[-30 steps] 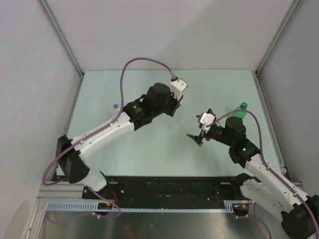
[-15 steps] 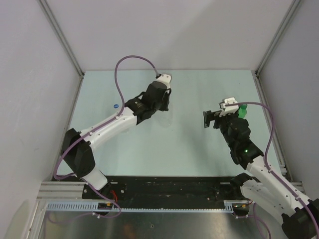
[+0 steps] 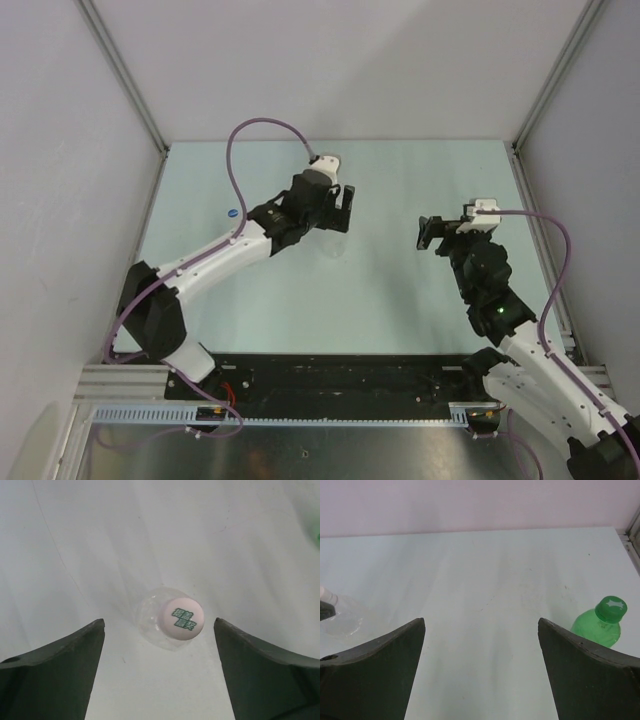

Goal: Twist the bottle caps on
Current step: Place the plastic bottle at the center of the board, then reset both arms

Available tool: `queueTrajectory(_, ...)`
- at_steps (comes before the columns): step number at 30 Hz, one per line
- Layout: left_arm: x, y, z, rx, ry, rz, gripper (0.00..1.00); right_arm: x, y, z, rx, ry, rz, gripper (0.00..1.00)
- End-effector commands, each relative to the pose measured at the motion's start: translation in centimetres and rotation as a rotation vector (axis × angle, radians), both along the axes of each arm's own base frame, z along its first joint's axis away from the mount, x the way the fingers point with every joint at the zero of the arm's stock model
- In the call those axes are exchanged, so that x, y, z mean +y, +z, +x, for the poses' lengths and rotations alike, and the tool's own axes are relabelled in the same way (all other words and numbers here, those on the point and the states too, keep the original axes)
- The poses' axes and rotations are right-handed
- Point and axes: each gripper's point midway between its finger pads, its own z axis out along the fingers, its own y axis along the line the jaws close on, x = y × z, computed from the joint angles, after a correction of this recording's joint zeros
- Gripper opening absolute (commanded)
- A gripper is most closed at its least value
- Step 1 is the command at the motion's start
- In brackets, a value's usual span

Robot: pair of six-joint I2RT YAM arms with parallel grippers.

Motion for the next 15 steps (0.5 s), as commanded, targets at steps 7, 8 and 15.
queueTrajectory(7,0.2,6.8,-3.5,-0.085,-0.103,-0.165,0.99,-0.6,0.9,0.1,0.007,-0.048,0.042,0.99)
queueTrajectory(8,0.3,6.9,-3.9,-0.081,-0.110,-0.174,0.99,-0.7,0.7,0.1,0.012,-0.054,0.041,0.99)
queueTrajectory(15,2.4,7.2,-6.2,-0.084,-0.067,-0.234,1.00,-1.4,0.0,-0.1,0.041,-0.094,0.050,0.99)
